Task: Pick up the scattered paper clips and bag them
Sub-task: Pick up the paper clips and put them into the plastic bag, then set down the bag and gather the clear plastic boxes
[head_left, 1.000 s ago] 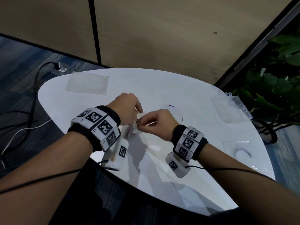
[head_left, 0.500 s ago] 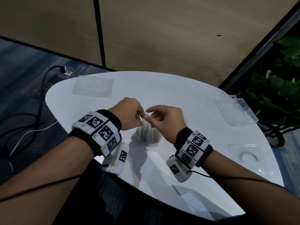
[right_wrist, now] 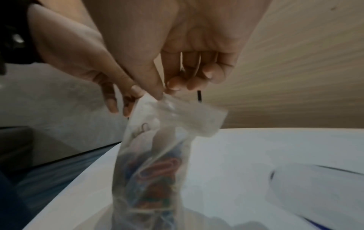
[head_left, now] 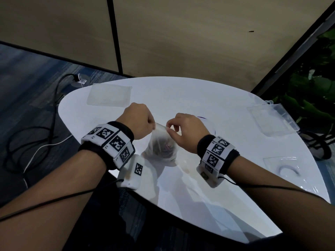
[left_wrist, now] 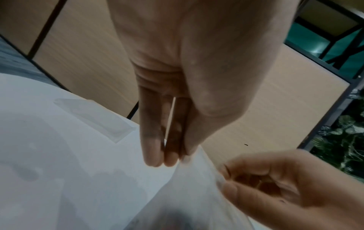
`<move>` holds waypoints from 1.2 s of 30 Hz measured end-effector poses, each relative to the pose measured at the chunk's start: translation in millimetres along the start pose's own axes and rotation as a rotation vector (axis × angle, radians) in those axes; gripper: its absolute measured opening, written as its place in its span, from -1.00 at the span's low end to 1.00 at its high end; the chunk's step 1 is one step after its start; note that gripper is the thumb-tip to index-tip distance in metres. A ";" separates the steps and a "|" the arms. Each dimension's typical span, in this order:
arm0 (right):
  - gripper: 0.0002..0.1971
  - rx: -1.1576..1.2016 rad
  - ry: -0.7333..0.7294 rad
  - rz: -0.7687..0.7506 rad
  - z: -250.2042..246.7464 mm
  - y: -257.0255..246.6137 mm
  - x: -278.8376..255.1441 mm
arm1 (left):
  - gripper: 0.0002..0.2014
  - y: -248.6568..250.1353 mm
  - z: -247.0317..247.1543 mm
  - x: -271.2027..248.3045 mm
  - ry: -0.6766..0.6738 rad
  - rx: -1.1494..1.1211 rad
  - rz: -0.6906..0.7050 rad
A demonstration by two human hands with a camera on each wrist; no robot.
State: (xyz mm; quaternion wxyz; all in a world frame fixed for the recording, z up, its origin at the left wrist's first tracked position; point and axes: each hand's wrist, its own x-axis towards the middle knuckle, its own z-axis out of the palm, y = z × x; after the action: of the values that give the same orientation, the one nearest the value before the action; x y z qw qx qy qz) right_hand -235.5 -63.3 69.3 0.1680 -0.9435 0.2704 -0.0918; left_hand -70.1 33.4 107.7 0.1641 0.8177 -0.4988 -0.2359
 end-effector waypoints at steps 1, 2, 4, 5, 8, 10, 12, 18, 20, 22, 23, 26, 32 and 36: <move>-0.82 -0.029 -0.013 0.009 -1.8 6.7 -0.3 | -0.79 -3.4 -1.6 1.6 0.017 -0.026 -0.026; -0.82 -0.055 -0.036 0.030 -3.3 15.3 -1.3 | -0.79 -7.2 -2.7 3.4 0.033 -0.047 -0.050; -0.83 -0.061 -0.077 0.103 -6.5 32.9 -3.6 | -0.81 -14.9 -3.0 8.9 0.064 -0.086 -0.093; -0.84 -0.033 -0.081 0.145 -7.1 40.4 -5.1 | -0.82 -18.0 -1.7 13.0 0.075 -0.115 -0.109; -0.87 0.061 -0.063 0.195 -3.3 54.4 -6.9 | -0.82 -22.1 7.7 30.2 0.093 -0.175 -0.135; -0.80 0.094 -0.102 0.221 -0.6 63.1 -7.9 | -0.84 -22.5 16.3 46.6 0.088 -0.154 -0.141; -0.65 0.123 -0.167 0.305 0.1 79.5 -10.2 | -0.82 -25.5 24.5 65.0 0.078 -0.086 -0.138; -0.70 -0.126 -0.072 0.664 -17.8 184.8 -38.7 | -0.61 -89.3 49.8 125.5 0.011 0.221 -0.225; -0.74 -0.242 0.029 0.781 -32.7 216.7 -52.9 | -0.64 -105.9 56.9 136.6 0.101 0.220 -0.244; -0.59 -0.287 0.112 0.894 -43.5 247.3 -67.4 | -0.67 -114.5 63.1 146.3 0.178 0.209 -0.203; -0.46 -0.297 0.118 0.943 -47.6 263.2 -73.9 | -0.67 -116.2 66.0 150.8 0.180 0.199 -0.171; -0.14 -0.304 0.056 1.103 -55.9 304.9 -87.3 | -0.65 -108.8 66.0 158.7 0.185 0.204 -0.130; -0.32 -0.214 -0.035 1.125 -45.2 339.8 -96.3 | -0.57 -98.7 55.8 169.0 0.237 0.282 -0.251; -0.61 -0.101 0.080 1.046 -45.2 321.6 -85.3 | -0.69 -92.7 53.9 165.6 0.126 0.415 -0.310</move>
State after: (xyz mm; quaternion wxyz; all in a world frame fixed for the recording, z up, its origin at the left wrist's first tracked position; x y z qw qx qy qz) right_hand -473.0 -285.7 -13.8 0.1351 -0.6850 0.7157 -0.0186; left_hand 33.4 -74.7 -20.7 -0.0144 0.9135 -0.3942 -0.0998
